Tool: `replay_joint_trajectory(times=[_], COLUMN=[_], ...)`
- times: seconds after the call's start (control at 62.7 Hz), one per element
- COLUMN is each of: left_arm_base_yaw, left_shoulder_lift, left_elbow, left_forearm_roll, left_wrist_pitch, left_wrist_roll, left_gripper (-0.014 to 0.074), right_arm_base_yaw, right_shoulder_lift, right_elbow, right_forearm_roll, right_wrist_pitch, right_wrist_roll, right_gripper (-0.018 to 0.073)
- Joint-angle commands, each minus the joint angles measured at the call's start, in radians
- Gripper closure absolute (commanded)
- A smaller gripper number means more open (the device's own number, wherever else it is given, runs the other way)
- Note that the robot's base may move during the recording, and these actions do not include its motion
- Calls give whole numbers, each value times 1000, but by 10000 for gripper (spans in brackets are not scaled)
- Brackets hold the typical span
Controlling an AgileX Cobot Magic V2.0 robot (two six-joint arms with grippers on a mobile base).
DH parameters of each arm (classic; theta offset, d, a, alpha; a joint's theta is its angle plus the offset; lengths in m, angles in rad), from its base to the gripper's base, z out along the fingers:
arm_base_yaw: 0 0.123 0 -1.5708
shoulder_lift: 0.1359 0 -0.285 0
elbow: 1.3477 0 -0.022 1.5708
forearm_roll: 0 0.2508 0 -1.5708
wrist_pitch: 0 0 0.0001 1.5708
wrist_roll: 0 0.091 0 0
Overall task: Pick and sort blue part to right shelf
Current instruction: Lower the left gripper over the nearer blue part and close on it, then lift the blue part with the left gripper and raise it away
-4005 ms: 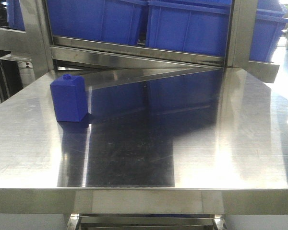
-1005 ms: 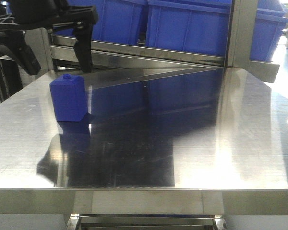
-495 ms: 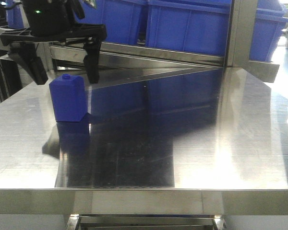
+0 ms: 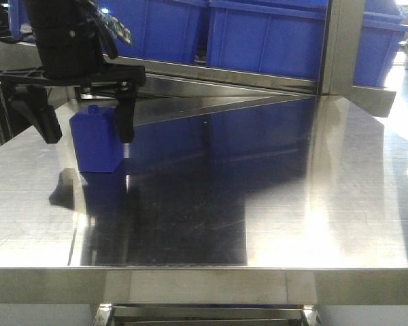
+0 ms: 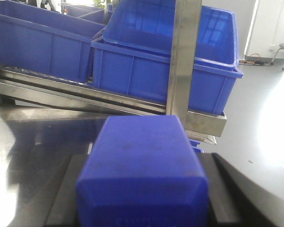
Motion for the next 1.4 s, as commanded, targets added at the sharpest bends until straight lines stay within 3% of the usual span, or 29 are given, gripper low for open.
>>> replay_joint_trajectory(times=[0.0,0.702,1.085,1.388], left_arm_base_yaw=[-6,-34,-32,-32], left_shoulder_lift=[-53,-52,-52,-52], left_elbow=[-33,-33,-33,-33], left_forearm_roll=[-1,16,16,16], left_wrist_pitch=[-9,-6,-8,-8], left_wrist_roll=[-13,26,26,26], left_gripper=[-86,-78,154,251], right_arm_base_yaw=[-7,-7,-7,-7], right_shoulder_lift=[7,7,7,7], right_elbow=[-29,-29,-29,-29], right_forearm_roll=[2,2,2,2], right_wrist_pitch=[-94,-94,-94,-94], right_wrist_roll=[-10,-10,-10,-10], right_gripper=[165,165,165,165])
